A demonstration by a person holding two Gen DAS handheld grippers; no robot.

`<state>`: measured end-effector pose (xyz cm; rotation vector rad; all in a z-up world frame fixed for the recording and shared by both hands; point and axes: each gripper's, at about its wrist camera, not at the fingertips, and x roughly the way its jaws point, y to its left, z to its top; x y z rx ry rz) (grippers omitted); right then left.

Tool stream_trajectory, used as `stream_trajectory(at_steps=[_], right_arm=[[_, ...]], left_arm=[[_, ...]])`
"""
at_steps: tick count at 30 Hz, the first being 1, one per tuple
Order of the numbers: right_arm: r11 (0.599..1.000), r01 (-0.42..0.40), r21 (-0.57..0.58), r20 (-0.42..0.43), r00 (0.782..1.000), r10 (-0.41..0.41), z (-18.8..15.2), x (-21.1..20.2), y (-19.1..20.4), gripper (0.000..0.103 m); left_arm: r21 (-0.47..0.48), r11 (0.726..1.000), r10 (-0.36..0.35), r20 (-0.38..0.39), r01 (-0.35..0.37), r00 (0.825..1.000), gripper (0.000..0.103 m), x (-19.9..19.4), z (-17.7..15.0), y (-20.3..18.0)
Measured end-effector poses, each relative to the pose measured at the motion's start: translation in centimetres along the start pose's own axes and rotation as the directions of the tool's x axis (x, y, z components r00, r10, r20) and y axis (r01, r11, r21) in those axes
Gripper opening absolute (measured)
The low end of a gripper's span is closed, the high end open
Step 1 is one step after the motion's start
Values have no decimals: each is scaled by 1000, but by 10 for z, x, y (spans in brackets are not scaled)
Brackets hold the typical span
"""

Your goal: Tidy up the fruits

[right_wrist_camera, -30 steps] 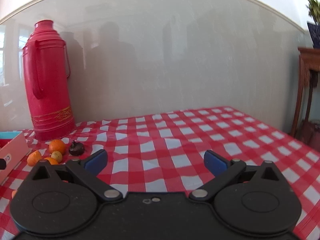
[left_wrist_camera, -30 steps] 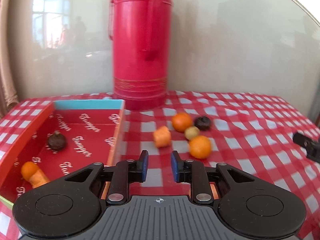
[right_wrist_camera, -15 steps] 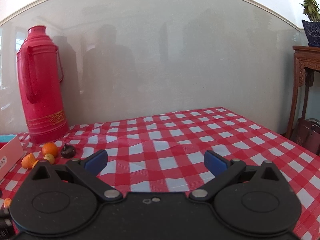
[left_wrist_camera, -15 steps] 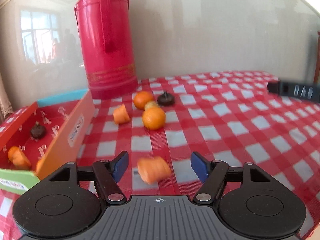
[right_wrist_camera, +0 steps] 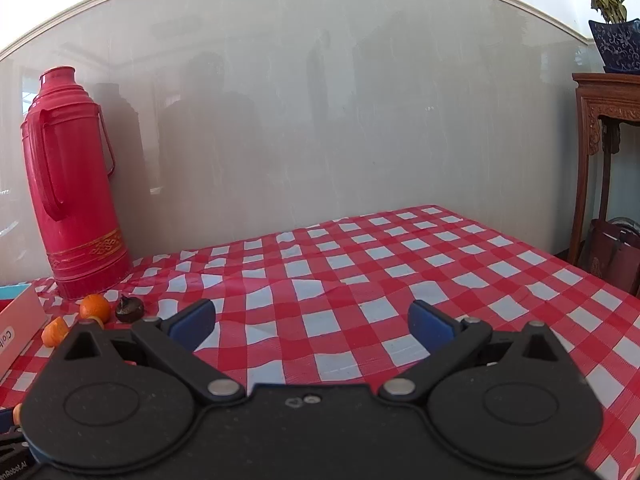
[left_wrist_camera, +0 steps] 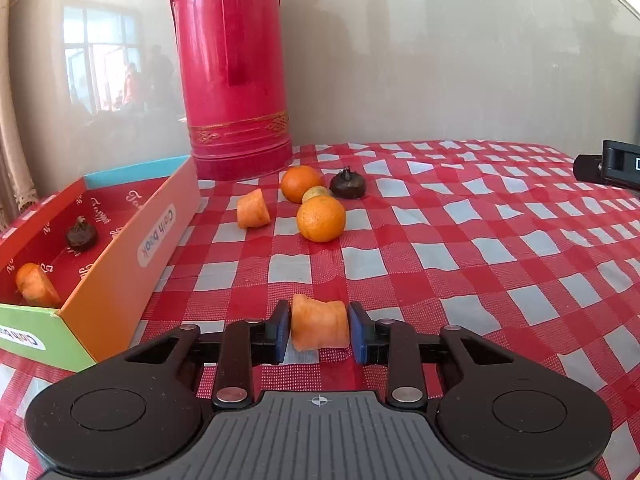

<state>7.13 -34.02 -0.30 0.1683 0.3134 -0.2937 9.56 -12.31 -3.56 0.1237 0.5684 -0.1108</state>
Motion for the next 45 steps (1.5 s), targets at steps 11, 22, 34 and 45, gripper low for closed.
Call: stream_trajectory(at_steps=[11,22,34,45], right_arm=[[998,-43,-37,-46,998,41,-6,7,33,97],[995,-41,-95,-57,998,35,-10,4,44,97],[996,-74,-53,-62,996,70,-7,5,59,97],[967,-205,-154,-64,978,197,-15,-2,127,97]], left_arm=[[20,1000,-10,39,9,999,30,-11,7,17],[10,1000,-30,-7,30,1000,30,6,4,20],[-72,996,62,112,-54,992,29,-24,32,76],[-148,973,187,51,-177,981,31,-16,23,156]])
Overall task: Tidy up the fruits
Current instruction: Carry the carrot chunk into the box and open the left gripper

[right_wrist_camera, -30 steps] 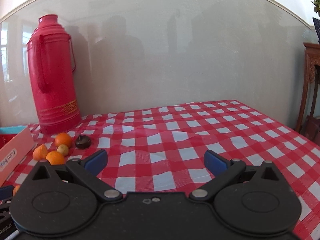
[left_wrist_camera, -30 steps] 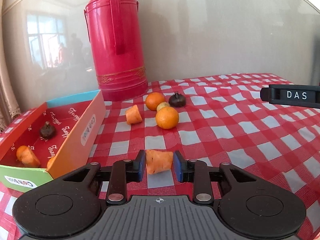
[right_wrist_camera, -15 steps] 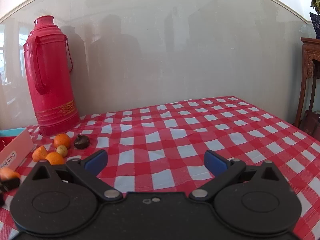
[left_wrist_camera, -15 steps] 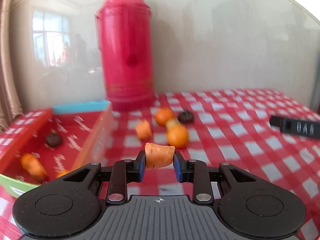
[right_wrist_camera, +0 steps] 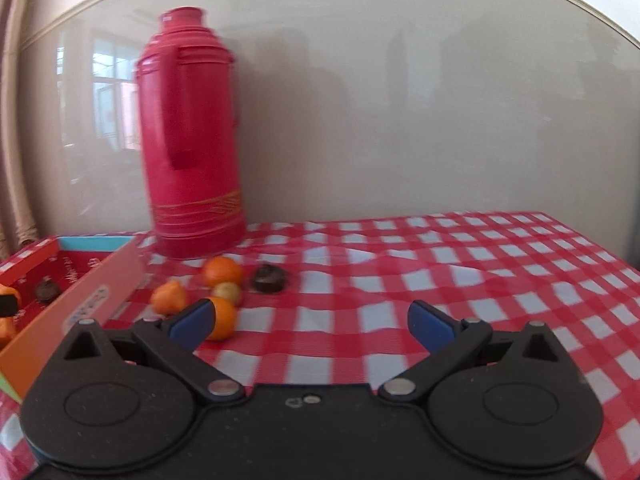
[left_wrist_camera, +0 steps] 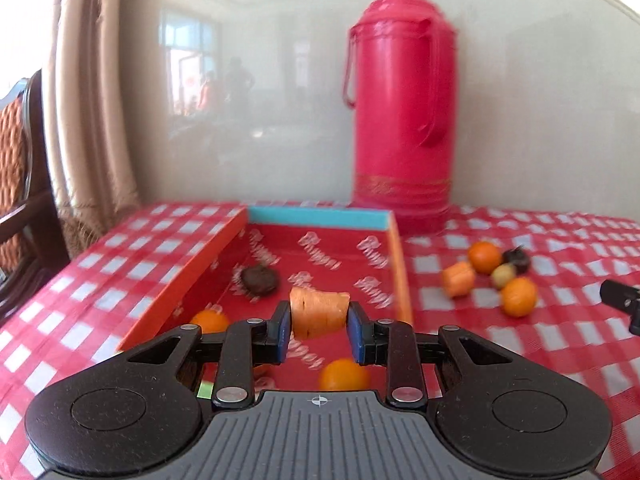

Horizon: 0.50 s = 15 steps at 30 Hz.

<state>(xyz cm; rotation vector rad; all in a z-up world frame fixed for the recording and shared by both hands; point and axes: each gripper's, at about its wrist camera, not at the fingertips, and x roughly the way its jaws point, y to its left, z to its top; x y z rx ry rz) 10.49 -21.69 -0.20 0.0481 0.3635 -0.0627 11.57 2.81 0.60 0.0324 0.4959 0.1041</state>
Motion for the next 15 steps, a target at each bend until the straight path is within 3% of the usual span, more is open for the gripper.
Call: stream_trajectory(at_steps=[2,3,4,9,13,15], right_arm=[[999,-21,-34,10,1000,22,0,0,11,97],[998,-30,-53,15,999,31,-1,-1,16,97],[997,-39,-73,19,999,40,-2,-2,21,97],[990,-64,-123,35,997,69,-2,-4,33,97],[990,-63,-122,41,997,69,0,-2,37,97],[991,-41,-131,33,998,46,2,3,38,97]], left_arm=[[5,1000,8,2,-8,1000,44,-1,-3,6],[5,1000,14,10,-14,1000,60,-3,-3,8],[1,1000,18,24,-18,1000,65,-5,-3,11],[-25,999,23,29,-23,999,73,-5,-3,24],[-20,999,43,58,-42,997,102,-11,-4,31],[-18,998,61,72,-60,996,103,-12,-5,34]])
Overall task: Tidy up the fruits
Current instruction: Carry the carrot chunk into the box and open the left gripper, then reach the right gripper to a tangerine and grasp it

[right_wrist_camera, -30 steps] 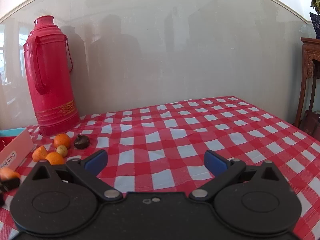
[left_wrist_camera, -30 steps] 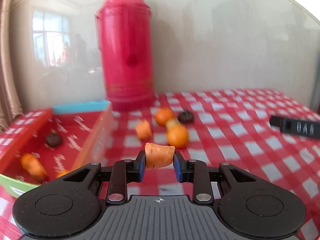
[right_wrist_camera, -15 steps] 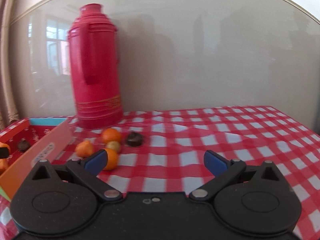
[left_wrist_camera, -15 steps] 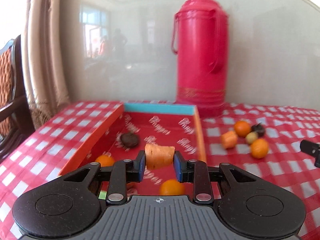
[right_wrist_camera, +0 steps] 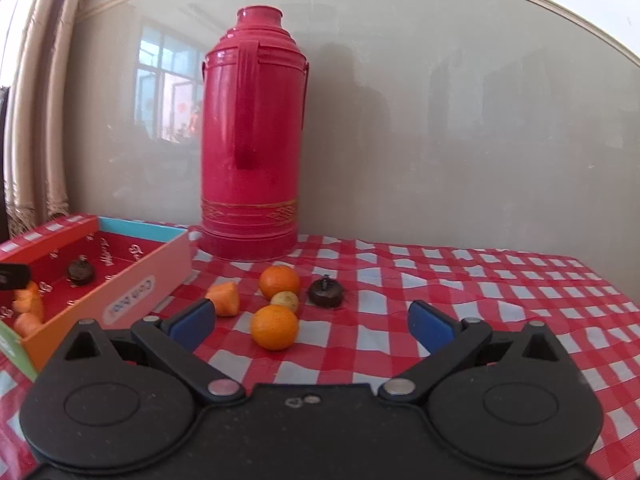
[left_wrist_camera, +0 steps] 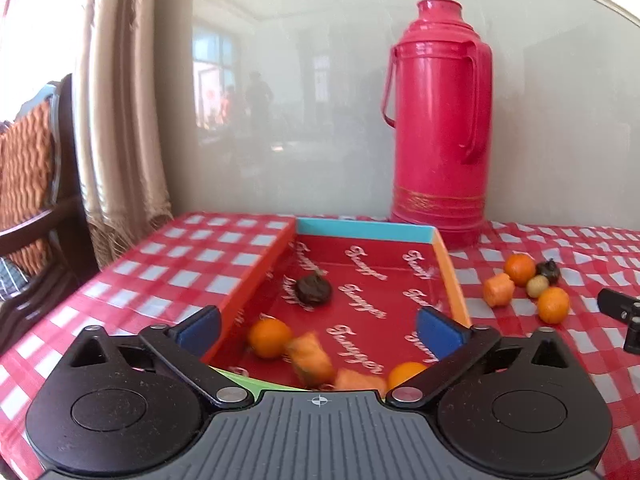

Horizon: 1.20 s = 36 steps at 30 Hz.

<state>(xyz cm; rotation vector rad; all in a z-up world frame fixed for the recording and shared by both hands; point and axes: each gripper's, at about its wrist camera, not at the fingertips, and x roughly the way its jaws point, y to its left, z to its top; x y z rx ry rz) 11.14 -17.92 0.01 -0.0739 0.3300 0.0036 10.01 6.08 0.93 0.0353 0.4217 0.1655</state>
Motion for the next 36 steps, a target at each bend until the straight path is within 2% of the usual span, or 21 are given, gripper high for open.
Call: stream_trajectory(at_steps=[3,7,10,13,16,18,19,22,26,30,33,36], right_arm=[[1000,1,-2,-34,999,-1,0,12,1,96],[1000,-11,-21,-72,997,10,1,32,9,94],[999,-31,-29,-128,991,27,3,51,18,79],[999,-31,-44,-181,983,22,3,70,27,68],[998,-24,-51,-227,974,12,3,82,32,63],[999,-20,-49,-253,968,6,3,87,31,56],[999,-24,-40,-269,963,12,2,90,30,31],[999,-41,14,-291,956,44,5,90,24,30],[999,-46,19,-233,971,49,7,74,27,30],[995,-102,13,-131,986,103,15,51,41,30],[987,-163,-8,-55,985,162,20,32,59,30],[973,-227,-45,0,974,227,25,19,80,30]], left_arm=[[-19,1000,14,4,-13,1000,103,0,0,9],[-18,997,80,35,-79,996,103,-1,-2,22],[-60,991,122,44,-119,992,103,0,-3,42],[-86,984,157,25,-155,987,103,4,-6,59],[-90,981,171,9,-170,985,103,8,-8,69],[-91,980,177,6,-176,984,103,9,-8,73],[-88,981,177,4,-176,984,103,10,-8,74],[-90,981,174,1,-173,985,103,10,-9,78],[-95,981,172,-1,-171,985,103,8,-8,80],[-86,980,181,4,-180,984,103,4,-9,82],[-81,978,191,1,-190,982,103,1,-9,86],[-78,977,201,-5,-200,980,103,-1,-11,90]])
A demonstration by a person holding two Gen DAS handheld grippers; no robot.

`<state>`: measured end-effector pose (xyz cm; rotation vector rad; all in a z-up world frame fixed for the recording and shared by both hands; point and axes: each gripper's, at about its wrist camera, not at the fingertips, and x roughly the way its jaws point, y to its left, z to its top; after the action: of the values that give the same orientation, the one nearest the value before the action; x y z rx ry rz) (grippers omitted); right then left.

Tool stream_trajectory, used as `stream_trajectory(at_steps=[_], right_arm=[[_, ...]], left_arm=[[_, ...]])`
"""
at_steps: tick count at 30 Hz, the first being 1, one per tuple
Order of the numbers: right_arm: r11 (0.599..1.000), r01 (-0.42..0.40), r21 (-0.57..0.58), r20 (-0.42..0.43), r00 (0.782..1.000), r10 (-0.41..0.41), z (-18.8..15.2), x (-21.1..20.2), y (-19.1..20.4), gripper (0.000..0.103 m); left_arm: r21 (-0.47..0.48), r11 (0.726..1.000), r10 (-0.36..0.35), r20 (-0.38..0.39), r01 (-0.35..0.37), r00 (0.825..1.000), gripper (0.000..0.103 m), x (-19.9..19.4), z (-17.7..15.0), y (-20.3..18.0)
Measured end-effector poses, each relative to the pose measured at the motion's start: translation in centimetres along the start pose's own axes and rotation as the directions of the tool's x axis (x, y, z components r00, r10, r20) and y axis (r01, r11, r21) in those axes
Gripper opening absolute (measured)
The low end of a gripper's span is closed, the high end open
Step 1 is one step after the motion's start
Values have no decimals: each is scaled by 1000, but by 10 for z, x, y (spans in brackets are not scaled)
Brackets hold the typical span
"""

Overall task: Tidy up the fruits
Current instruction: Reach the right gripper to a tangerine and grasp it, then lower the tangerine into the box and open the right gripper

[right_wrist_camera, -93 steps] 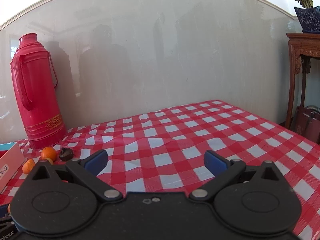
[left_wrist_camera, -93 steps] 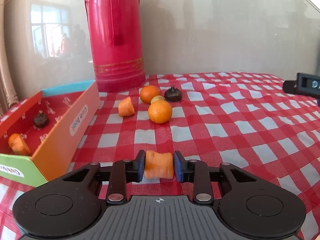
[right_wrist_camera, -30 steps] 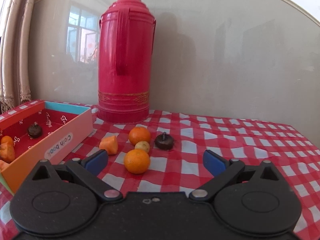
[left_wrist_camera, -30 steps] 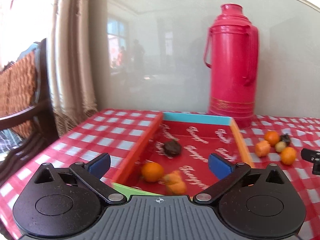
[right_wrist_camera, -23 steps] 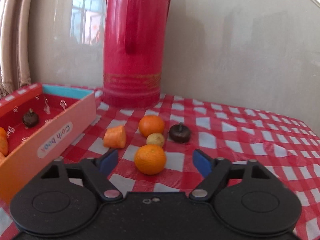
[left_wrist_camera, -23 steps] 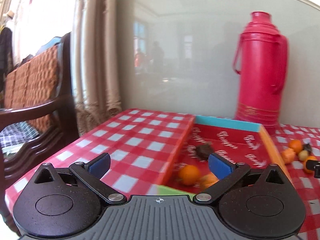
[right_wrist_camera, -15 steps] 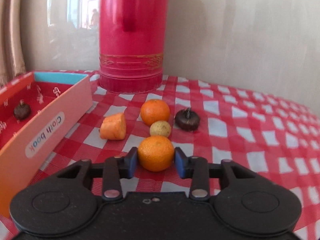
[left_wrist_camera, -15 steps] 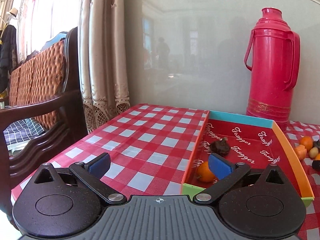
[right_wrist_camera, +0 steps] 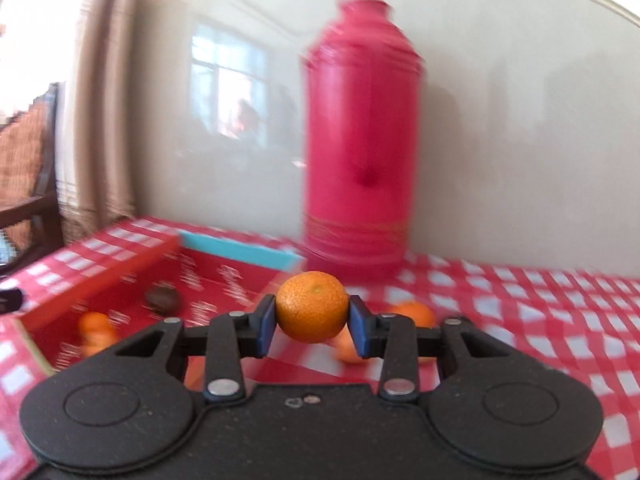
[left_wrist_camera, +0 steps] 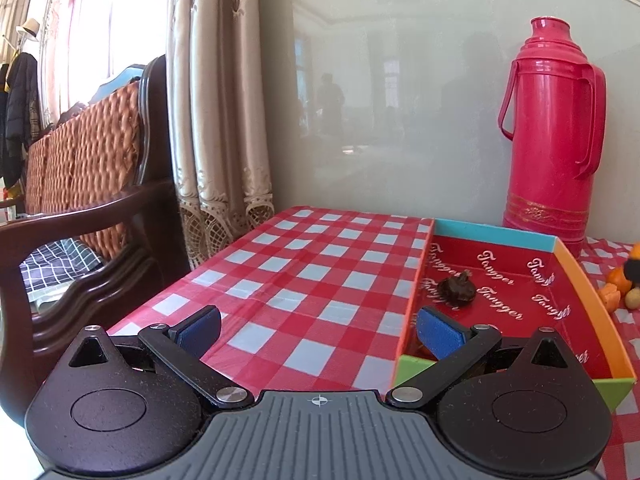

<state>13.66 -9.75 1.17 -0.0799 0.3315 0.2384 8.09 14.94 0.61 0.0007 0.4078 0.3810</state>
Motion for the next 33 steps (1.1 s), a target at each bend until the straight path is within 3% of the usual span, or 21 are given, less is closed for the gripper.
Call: stream_trajectory(at_steps=[7,8,9,10,11,16,21,24,28,31,33], right_arm=[[989,-132,-72,39,990,135,1,-5,45,32],[985,-153,-84,43,987,157,0,-5,50,39],[982,-160,-96,49,985,165,-2,-5,55,53],[985,-138,-102,71,987,146,-3,-7,57,89],[989,-107,-104,115,986,119,-4,-14,59,97],[996,-28,-89,193,980,45,0,-26,45,97],[987,152,42,217,963,-158,5,-33,7,97],[985,160,63,113,980,-166,6,-31,-21,97],[969,229,90,92,967,-237,2,-41,-54,97],[965,242,101,51,967,-248,-4,-47,-77,97],[954,280,105,40,958,-285,-10,-52,-91,97]], left_arm=[[3,1000,16,-6,-16,1000,103,-1,-2,7],[5,1000,16,-5,-16,1000,103,-1,-2,7],[6,1000,14,-6,-14,1000,103,-1,-2,6],[8,1000,12,-7,-12,1000,103,-1,-2,6],[10,1000,6,-8,-6,1000,103,-1,-2,5],[4,999,-35,-4,35,999,103,-6,0,-5],[-56,993,-100,40,102,994,103,-17,6,-23],[-81,980,-180,58,184,982,103,-25,7,-42],[-51,963,-263,42,264,964,103,-34,16,-83],[5,944,-328,67,329,942,103,-42,16,-119],[60,921,-388,39,386,921,103,-43,13,-147]])
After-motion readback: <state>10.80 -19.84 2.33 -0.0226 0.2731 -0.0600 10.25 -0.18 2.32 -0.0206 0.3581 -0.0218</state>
